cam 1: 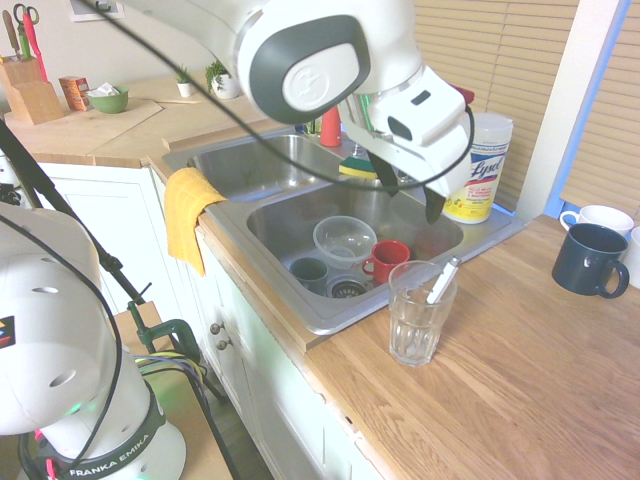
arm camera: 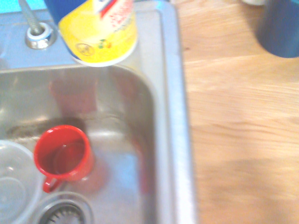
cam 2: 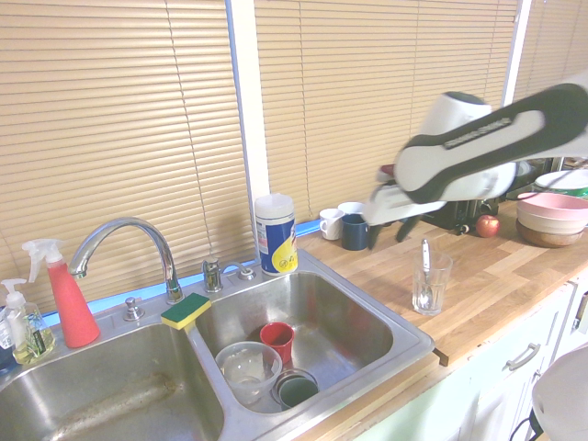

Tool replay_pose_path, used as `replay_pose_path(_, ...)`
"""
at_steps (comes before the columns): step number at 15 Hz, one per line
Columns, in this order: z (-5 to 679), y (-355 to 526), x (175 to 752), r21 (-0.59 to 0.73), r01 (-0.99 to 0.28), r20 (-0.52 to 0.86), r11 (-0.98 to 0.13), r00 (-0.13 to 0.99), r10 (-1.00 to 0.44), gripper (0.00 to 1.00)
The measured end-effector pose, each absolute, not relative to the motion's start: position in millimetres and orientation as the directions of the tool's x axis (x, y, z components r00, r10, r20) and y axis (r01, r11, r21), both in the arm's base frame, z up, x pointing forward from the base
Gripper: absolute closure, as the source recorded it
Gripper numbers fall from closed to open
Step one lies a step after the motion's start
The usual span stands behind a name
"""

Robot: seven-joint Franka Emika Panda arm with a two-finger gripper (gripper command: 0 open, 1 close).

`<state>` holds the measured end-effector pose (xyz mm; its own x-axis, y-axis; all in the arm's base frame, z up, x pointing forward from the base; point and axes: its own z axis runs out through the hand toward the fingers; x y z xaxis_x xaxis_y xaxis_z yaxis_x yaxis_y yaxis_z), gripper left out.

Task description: Put the spoon into the sink

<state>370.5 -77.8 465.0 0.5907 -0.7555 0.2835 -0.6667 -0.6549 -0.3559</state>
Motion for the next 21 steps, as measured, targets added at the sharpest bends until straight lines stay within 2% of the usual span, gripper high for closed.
replay_pose_path(5, 489, -126, 340, -0.416, -0.643, 0.342, -0.643, 0.545, -0.766, 0.0)
replay_pose_path(17, 461, -158, 339, -0.403, -0.686, 0.284, -0.606, 0.535, -0.796, 0.0)
replay_pose_path(18, 457, -159, 342, -0.398, -0.687, 0.283, -0.608, 0.538, -0.794, 1.0)
replay_pose_path(21, 448, -166, 348, -0.393, -0.689, 0.279, -0.609, 0.542, -0.793, 1.0)
